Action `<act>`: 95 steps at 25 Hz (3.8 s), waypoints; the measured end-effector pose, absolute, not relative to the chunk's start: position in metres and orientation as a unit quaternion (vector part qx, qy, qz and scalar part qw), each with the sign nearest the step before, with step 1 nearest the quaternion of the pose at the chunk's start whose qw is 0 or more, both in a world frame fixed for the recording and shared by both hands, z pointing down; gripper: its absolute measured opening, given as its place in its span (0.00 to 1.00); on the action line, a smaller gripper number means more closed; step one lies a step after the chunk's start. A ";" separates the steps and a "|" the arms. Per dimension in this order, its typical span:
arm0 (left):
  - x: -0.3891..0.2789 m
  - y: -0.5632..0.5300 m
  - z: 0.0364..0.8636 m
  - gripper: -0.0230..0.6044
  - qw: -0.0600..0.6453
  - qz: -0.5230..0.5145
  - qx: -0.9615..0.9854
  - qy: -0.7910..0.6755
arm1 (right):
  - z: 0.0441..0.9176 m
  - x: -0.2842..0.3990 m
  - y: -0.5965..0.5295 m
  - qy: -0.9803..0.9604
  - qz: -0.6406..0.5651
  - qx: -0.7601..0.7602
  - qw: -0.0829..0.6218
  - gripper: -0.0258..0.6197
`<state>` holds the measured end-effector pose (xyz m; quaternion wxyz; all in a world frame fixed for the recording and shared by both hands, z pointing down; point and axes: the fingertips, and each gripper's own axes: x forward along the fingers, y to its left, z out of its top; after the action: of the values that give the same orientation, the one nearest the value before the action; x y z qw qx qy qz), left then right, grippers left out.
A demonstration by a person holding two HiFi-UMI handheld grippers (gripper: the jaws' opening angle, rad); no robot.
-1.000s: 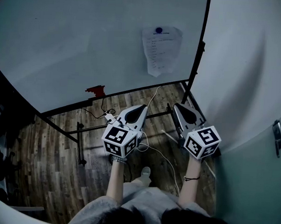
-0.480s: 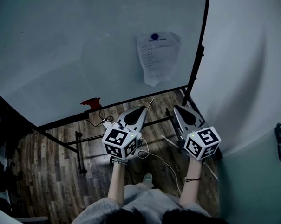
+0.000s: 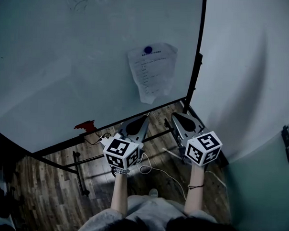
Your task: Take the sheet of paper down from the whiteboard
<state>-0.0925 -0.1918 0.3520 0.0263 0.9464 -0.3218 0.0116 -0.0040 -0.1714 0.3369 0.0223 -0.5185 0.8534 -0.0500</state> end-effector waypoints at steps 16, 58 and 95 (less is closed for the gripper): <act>-0.082 -0.251 0.341 0.05 -0.045 0.038 0.932 -0.357 | 0.341 0.044 -0.249 0.847 -0.058 -0.527 0.041 0.04; -0.044 -0.351 0.230 0.16 -0.120 0.002 0.820 -0.560 | 0.288 0.100 -0.376 0.889 -0.010 -0.455 0.050 0.18; -0.018 -0.378 0.205 0.24 -0.275 0.092 0.752 -0.593 | 0.267 0.080 -0.393 0.902 0.047 -0.428 0.029 0.25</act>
<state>-0.0182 -0.3784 0.2047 -0.2748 0.7517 -0.5925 0.0917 0.0804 -0.3928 0.2668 0.0288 -0.4283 0.9020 0.0468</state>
